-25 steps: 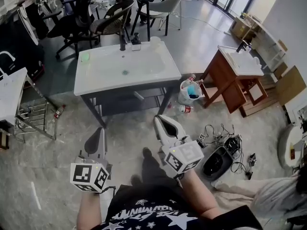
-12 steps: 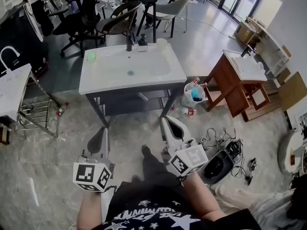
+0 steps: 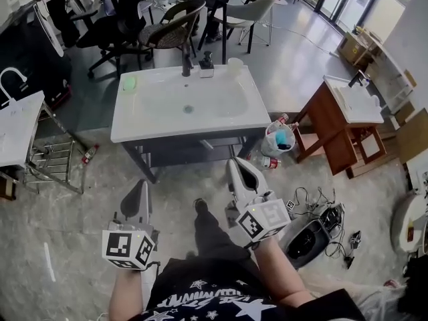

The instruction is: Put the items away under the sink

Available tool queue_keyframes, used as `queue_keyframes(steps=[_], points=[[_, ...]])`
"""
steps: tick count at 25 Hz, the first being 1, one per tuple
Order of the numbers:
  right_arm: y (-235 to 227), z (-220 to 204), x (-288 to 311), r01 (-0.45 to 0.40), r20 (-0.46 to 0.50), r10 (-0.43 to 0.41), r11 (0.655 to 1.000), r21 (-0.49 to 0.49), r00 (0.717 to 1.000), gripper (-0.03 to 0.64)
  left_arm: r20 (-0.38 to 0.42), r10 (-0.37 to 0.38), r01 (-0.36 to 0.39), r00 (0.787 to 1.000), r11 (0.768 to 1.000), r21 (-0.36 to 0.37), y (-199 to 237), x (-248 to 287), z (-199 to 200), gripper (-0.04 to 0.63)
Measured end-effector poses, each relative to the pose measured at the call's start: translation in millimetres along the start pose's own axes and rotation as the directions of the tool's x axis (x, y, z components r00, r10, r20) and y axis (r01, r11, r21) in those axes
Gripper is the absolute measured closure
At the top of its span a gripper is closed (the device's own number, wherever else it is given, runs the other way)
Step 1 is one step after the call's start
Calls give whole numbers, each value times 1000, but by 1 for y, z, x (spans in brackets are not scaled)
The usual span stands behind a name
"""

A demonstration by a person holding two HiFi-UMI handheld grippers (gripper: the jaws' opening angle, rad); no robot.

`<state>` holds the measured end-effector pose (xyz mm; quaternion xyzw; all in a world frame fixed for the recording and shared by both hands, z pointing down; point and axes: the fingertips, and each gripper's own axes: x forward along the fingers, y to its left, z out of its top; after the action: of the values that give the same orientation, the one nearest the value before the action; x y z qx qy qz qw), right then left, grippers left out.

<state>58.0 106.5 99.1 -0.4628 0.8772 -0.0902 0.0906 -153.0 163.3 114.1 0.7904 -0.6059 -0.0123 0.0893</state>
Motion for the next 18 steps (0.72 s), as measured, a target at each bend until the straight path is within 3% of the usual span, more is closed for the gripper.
queue_keyframes(steps=[18], points=[[-129,0,174,59,-46,-57,997,45,997,614,-39,51,-50,998,999,14,58,186,22,586]])
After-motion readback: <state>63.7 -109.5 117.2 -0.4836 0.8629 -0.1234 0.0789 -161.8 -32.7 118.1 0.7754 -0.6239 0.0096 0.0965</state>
